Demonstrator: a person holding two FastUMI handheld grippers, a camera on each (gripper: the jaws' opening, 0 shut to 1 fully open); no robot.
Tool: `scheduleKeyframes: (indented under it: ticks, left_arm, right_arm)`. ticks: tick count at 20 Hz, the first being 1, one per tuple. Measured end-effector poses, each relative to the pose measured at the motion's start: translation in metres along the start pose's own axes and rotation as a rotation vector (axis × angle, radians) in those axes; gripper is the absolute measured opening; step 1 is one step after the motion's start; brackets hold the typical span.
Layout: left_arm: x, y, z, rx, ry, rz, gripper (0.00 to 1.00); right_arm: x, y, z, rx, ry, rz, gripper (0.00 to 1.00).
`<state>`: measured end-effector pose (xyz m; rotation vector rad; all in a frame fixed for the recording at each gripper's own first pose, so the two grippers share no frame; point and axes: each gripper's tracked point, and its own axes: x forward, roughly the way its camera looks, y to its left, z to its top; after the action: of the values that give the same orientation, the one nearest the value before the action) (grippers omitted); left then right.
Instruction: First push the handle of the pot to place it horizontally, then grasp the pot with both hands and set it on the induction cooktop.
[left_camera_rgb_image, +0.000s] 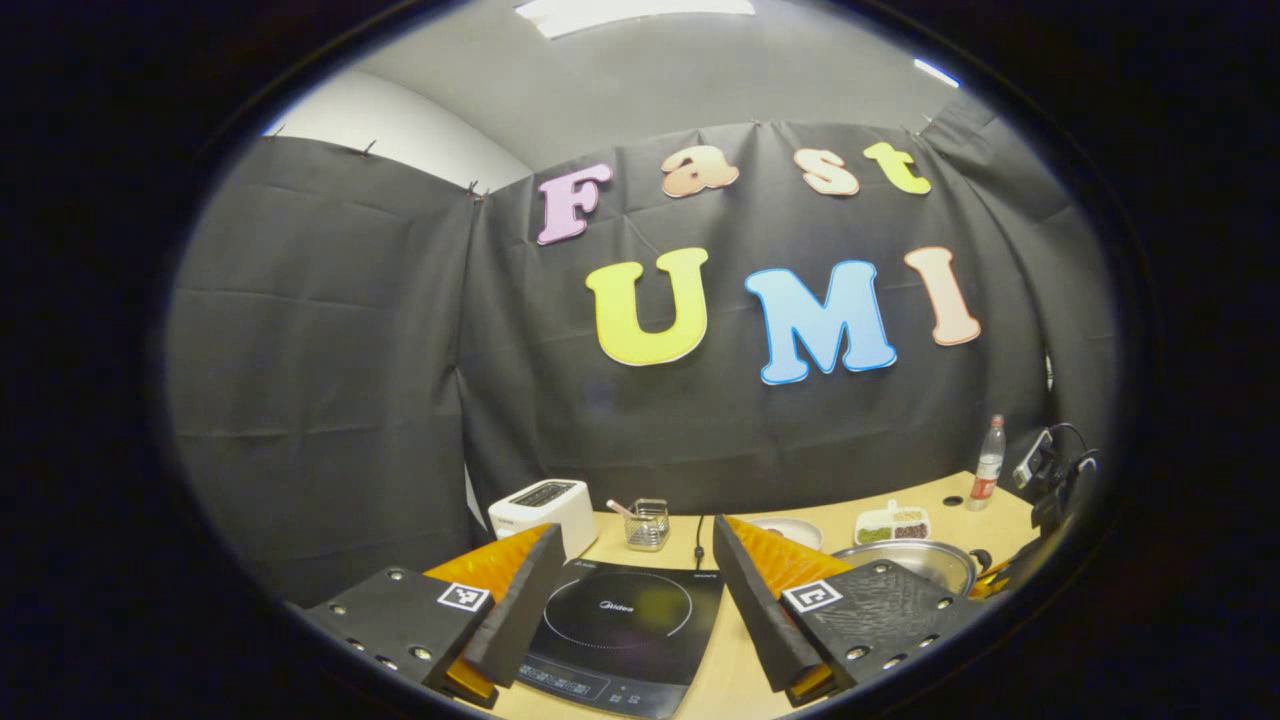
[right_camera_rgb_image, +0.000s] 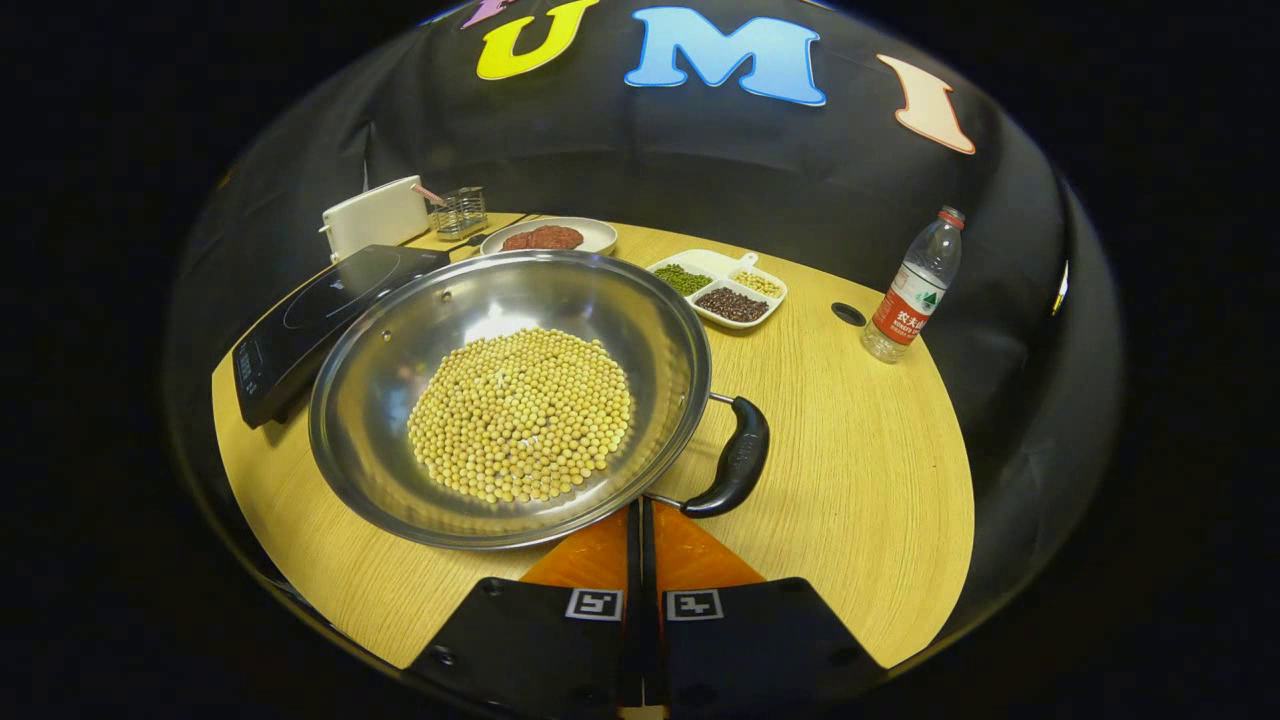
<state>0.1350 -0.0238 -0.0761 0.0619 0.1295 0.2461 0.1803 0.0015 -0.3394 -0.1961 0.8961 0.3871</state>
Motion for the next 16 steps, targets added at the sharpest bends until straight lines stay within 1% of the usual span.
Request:
scheduleKeyframes:
  ticks: [5, 8, 10, 11, 12, 15, 16]
  left_arm:
    - [-0.004, 0.002, -0.003, 0.01, 0.011, 0.015, 0.88]
    - [-0.002, 0.001, -0.008, 0.011, 0.019, 0.011, 0.88]
    - [0.0, -0.003, -0.01, 0.012, 0.022, 0.004, 0.88]
    - [0.003, -0.006, -0.013, 0.012, 0.024, -0.003, 0.88]
    - [0.004, -0.01, -0.015, 0.01, 0.027, -0.013, 0.9]
    - [0.011, -0.024, -0.024, 0.004, 0.037, -0.05, 0.89]
    - [0.013, -0.029, -0.025, 0.002, 0.041, -0.065, 0.89]
  right_arm:
    - [0.01, -0.011, 0.007, 0.026, -0.008, -0.024, 0.02]
    - [0.016, -0.022, 0.013, 0.035, -0.015, -0.069, 0.02]
    - [0.018, -0.024, 0.015, 0.046, -0.019, -0.086, 0.02]
    - [0.018, -0.025, 0.015, 0.053, -0.017, -0.092, 0.02]
    - [0.017, -0.025, 0.015, 0.054, -0.017, -0.098, 0.02]
    - [0.003, -0.019, 0.014, 0.058, -0.024, -0.095, 0.05]
    - [-0.001, -0.019, 0.014, 0.062, -0.033, -0.096, 0.09]
